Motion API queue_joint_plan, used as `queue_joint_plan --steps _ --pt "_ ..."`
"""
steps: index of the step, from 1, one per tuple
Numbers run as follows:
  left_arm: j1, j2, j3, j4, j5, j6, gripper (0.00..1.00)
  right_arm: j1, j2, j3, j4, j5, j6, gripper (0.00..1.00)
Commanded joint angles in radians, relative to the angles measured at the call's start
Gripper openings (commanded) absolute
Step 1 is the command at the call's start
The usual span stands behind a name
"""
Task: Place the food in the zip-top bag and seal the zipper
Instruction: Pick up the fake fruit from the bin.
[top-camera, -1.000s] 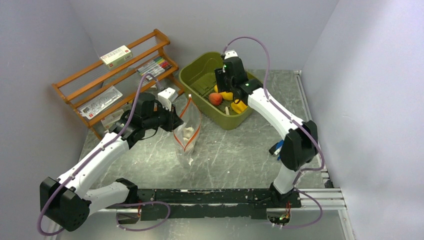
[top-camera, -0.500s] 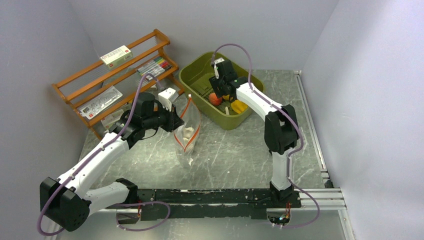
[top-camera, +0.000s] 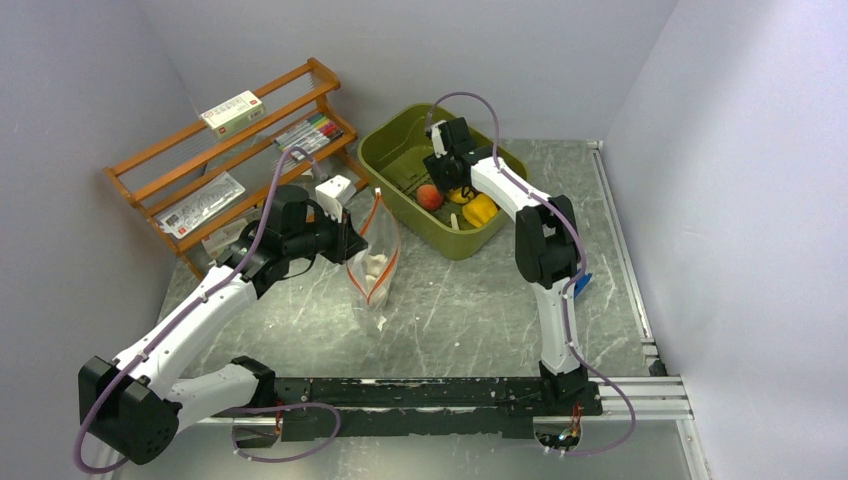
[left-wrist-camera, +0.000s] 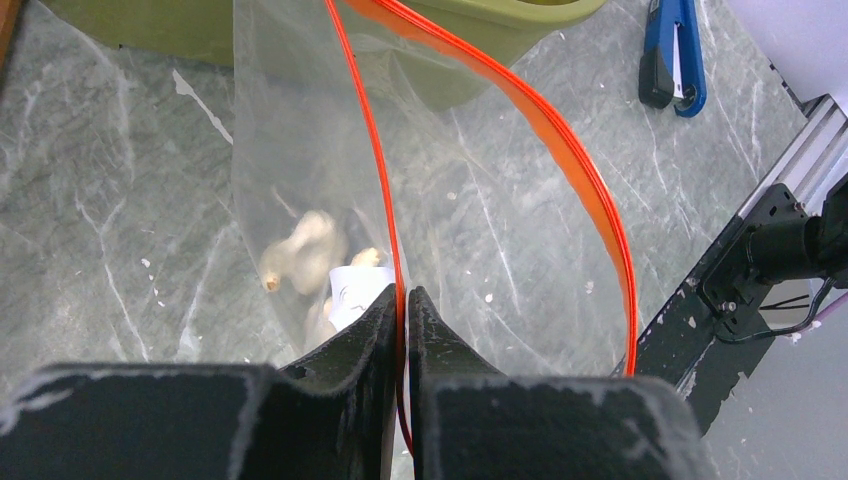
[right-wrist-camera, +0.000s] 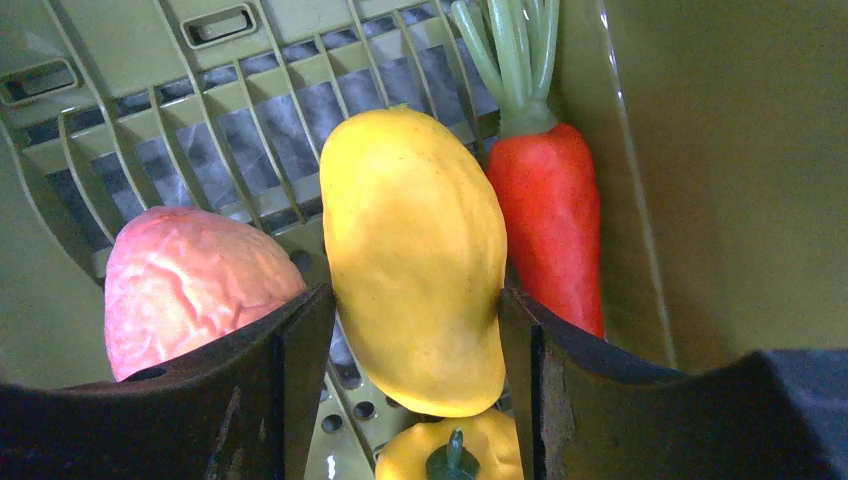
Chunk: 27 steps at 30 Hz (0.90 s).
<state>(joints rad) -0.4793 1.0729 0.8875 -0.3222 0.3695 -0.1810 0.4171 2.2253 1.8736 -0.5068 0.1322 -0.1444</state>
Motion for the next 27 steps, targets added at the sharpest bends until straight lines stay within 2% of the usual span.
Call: queue_joint_plan --steps 1,7,11,15,23,27 --pt "0.008 -0.002 0.002 0.01 -0.002 0.008 0.07 -0.007 0.032 0.032 -0.017 -0.05 -0.031 0.59" --pt "0.008 -0.003 -0.005 0.014 -0.017 0.001 0.07 -0.009 0.049 0.038 -0.021 -0.065 -0.054 0.56" --pt "0.01 0.004 0.002 -0.003 -0.008 0.003 0.07 -0.009 0.066 0.056 -0.027 -0.033 -0.044 0.47" --pt "0.011 -0.006 -0.001 0.001 -0.025 0.003 0.07 -0.008 0.046 0.056 -0.006 -0.021 -0.048 0.32" --pt "0.014 -0.009 -0.004 0.0 -0.05 -0.001 0.07 -0.007 -0.056 0.01 0.048 -0.026 -0.048 0.22" --pt "0.016 -0.008 -0.003 0.002 -0.052 -0.002 0.07 -0.006 -0.102 -0.042 0.077 -0.038 -0.048 0.2"
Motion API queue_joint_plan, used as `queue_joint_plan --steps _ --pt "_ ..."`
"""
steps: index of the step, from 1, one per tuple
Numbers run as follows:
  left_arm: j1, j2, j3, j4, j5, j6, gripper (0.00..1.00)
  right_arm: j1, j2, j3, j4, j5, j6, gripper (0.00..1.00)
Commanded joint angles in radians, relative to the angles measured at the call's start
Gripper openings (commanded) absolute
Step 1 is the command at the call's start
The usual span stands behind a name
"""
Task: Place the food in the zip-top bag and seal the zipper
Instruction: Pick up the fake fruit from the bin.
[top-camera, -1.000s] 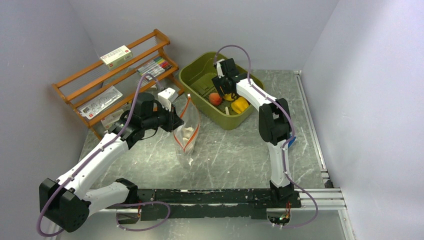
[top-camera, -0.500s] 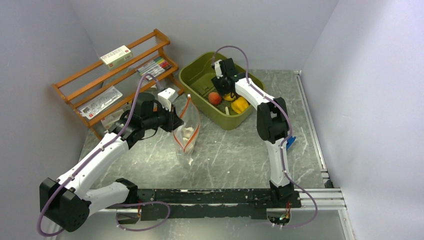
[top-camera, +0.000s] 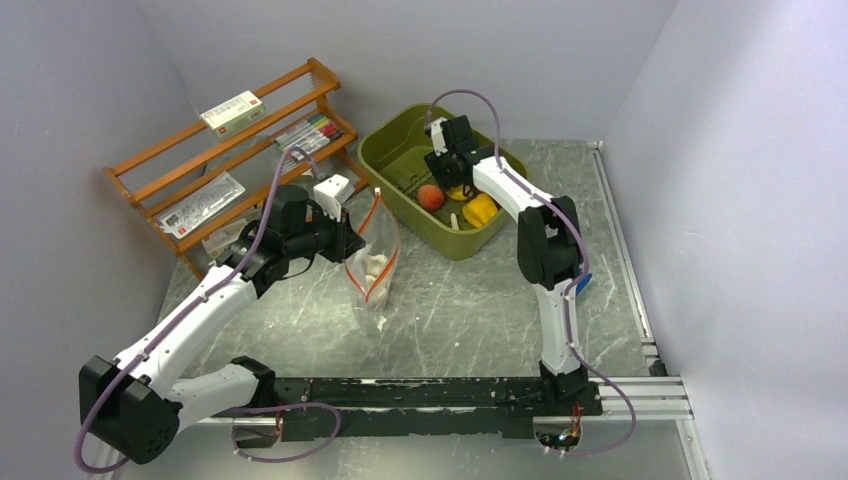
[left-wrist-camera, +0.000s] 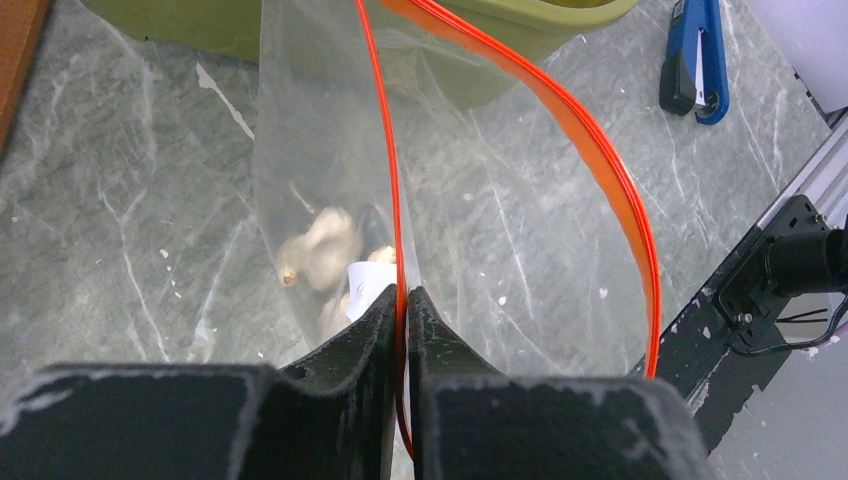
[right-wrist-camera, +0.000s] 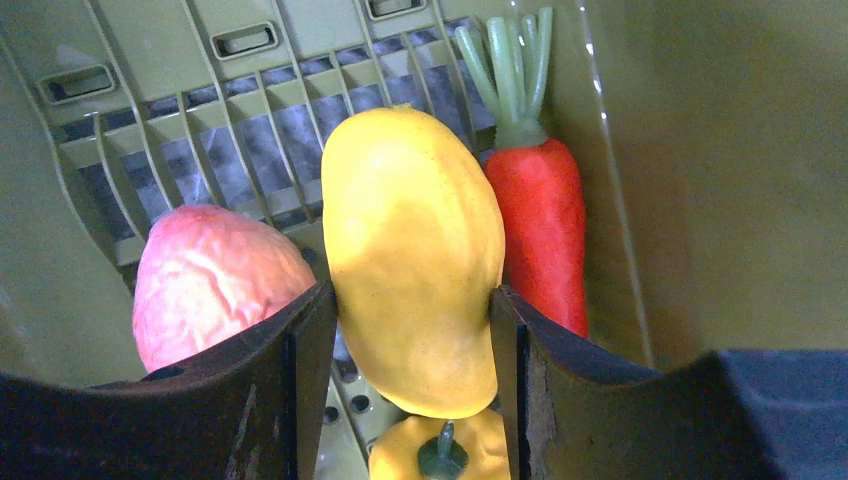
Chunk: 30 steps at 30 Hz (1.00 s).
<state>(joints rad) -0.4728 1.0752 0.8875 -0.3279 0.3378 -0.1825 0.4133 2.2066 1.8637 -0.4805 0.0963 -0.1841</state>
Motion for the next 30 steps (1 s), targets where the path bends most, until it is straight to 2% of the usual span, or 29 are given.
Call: queue_joint_plan --steps 1,12,20,30 --pt "0.01 -0.009 -0.002 0.007 -0.019 -0.001 0.07 -0.002 -0.092 -0.04 0.054 -0.003 -0.007 0.19" --pt "0.012 -0.009 -0.006 0.003 -0.047 -0.012 0.07 0.009 -0.181 -0.098 0.073 0.033 0.032 0.18" --pt "0.016 -0.016 -0.002 -0.008 -0.058 -0.025 0.07 0.017 -0.337 -0.191 0.105 0.046 0.091 0.17" --pt "0.017 -0.026 -0.006 -0.012 -0.054 -0.039 0.07 0.022 -0.581 -0.409 0.24 -0.002 0.242 0.16"
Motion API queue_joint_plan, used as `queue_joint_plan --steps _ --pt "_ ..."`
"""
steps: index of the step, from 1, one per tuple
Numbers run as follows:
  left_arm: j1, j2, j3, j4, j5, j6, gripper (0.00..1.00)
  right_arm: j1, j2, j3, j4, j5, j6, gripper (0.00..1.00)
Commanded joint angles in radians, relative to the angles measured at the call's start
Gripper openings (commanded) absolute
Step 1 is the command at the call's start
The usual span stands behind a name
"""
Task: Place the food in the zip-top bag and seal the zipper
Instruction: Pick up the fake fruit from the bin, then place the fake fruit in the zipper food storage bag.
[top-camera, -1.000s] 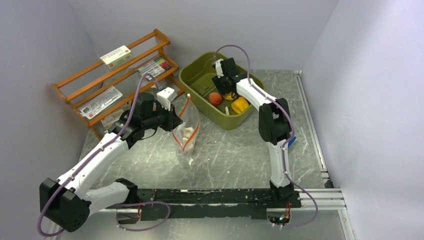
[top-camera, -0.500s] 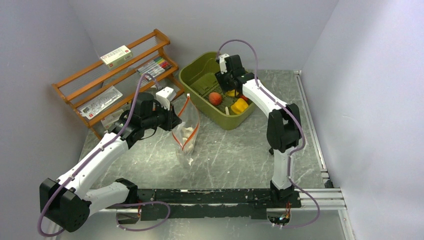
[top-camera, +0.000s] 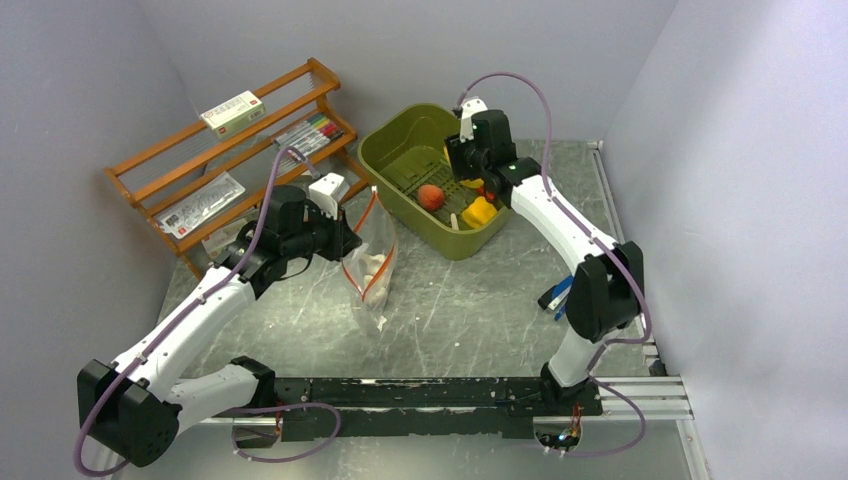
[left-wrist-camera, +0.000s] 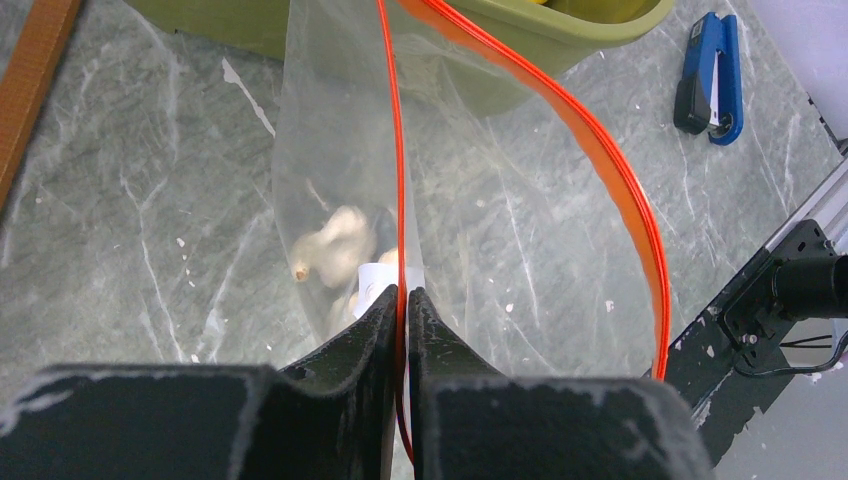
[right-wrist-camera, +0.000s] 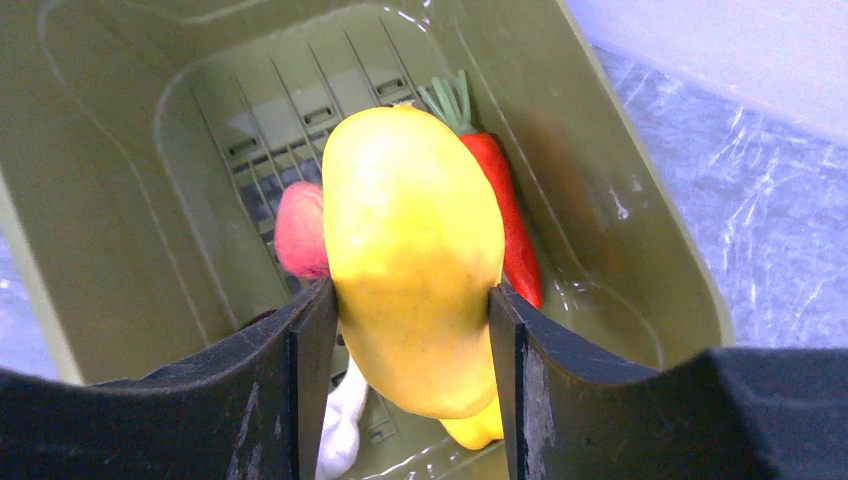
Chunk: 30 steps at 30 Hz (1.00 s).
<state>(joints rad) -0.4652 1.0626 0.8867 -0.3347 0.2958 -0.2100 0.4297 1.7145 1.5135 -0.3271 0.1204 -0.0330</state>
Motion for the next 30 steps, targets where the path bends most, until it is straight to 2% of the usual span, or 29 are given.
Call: queue_joint_plan --steps 1,8,12,22,30 --pt "0.01 -0.016 -0.005 -0.006 -0.015 -0.013 0.07 0.006 -0.117 -0.082 0.104 -0.036 0.111 0.16" --pt "0.01 -0.036 -0.02 0.005 -0.009 -0.032 0.07 0.006 -0.357 -0.276 0.264 -0.188 0.221 0.15" --pt "0.01 -0.032 -0.021 0.016 0.001 -0.038 0.07 0.009 -0.455 -0.374 0.362 -0.327 0.327 0.15" --pt "0.01 0.017 0.038 0.023 0.057 -0.091 0.07 0.057 -0.558 -0.467 0.53 -0.508 0.505 0.15" --pt "0.01 0.024 0.062 0.04 0.039 -0.086 0.07 0.272 -0.541 -0.506 0.693 -0.458 0.564 0.15"
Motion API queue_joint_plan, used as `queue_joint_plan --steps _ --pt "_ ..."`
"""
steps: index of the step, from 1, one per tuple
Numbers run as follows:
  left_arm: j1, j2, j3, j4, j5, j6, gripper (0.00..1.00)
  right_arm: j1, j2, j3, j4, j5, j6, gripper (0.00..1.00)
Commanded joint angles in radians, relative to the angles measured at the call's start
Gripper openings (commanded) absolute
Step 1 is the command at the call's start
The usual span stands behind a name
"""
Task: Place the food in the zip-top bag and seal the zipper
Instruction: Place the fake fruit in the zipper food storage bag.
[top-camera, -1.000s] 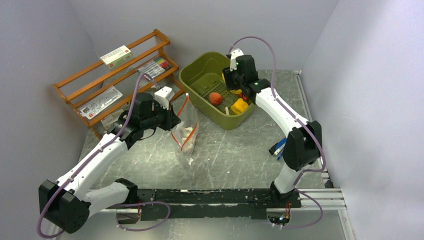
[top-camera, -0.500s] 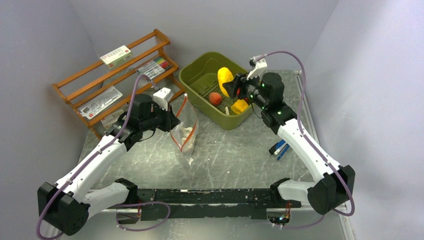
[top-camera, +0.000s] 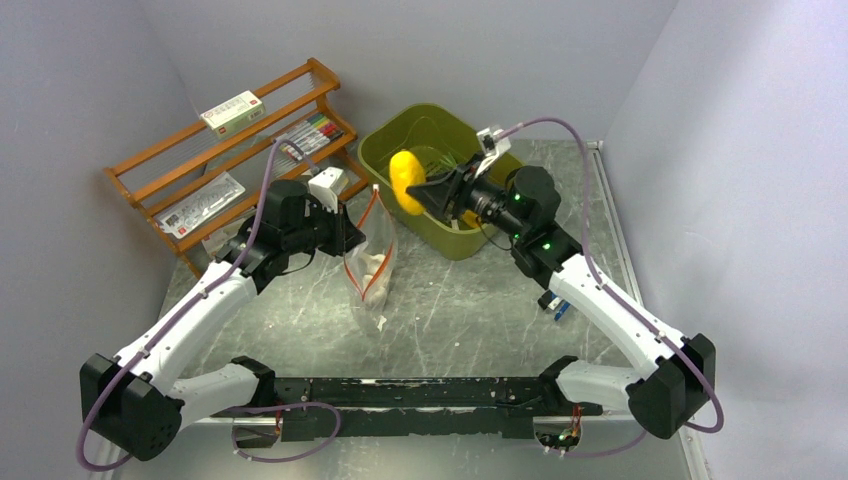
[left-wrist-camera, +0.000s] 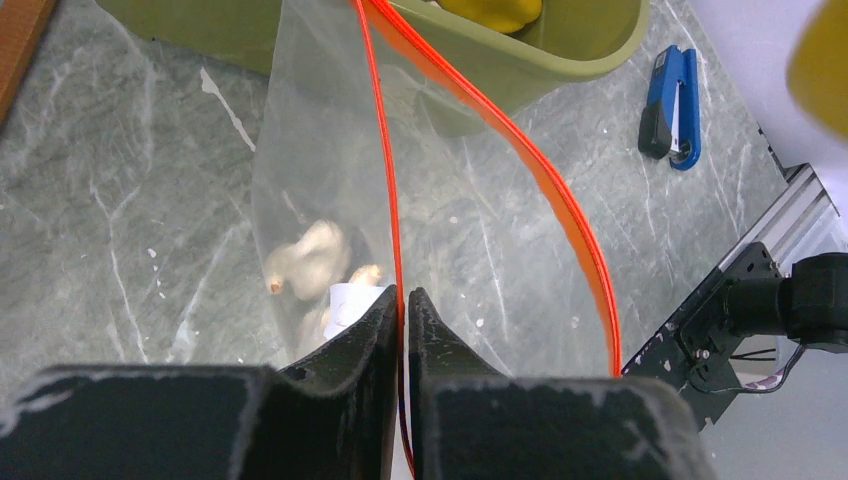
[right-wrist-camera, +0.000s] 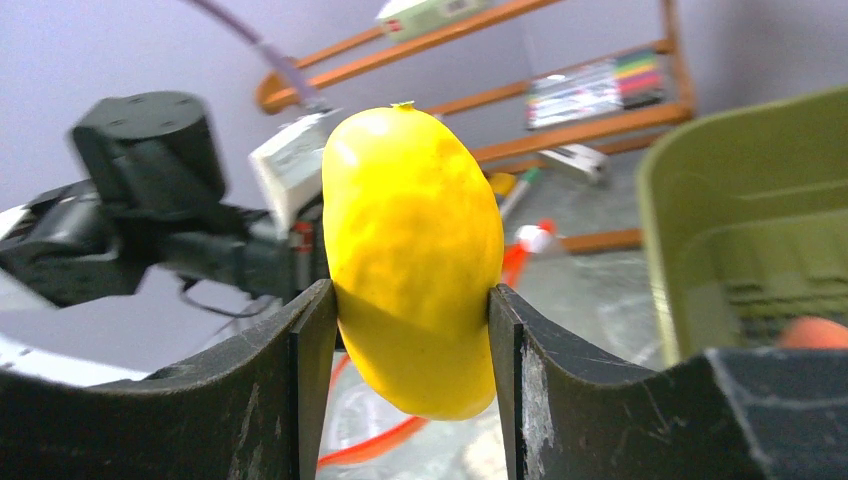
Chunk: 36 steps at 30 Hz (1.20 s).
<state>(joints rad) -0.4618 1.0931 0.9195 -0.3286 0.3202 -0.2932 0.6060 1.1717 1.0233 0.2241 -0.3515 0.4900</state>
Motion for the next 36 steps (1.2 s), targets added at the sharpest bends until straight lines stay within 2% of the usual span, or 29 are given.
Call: queue_joint_plan --steps 1,5,17,36 --pt "0.006 -0.011 0.021 0.049 0.015 -0.005 0.07 0.127 0.009 -0.017 0.165 0.028 0.035 0.16" --pt "0.006 -0.023 0.016 0.057 0.046 -0.015 0.07 0.231 0.029 -0.062 0.226 0.12 0.002 0.17" --pt "0.006 -0.052 -0.013 0.069 0.057 -0.022 0.07 0.316 0.092 -0.196 0.385 0.261 -0.042 0.18" --pt "0.006 -0.059 -0.023 0.048 -0.01 -0.001 0.07 0.331 0.088 -0.22 0.265 0.335 -0.161 0.29"
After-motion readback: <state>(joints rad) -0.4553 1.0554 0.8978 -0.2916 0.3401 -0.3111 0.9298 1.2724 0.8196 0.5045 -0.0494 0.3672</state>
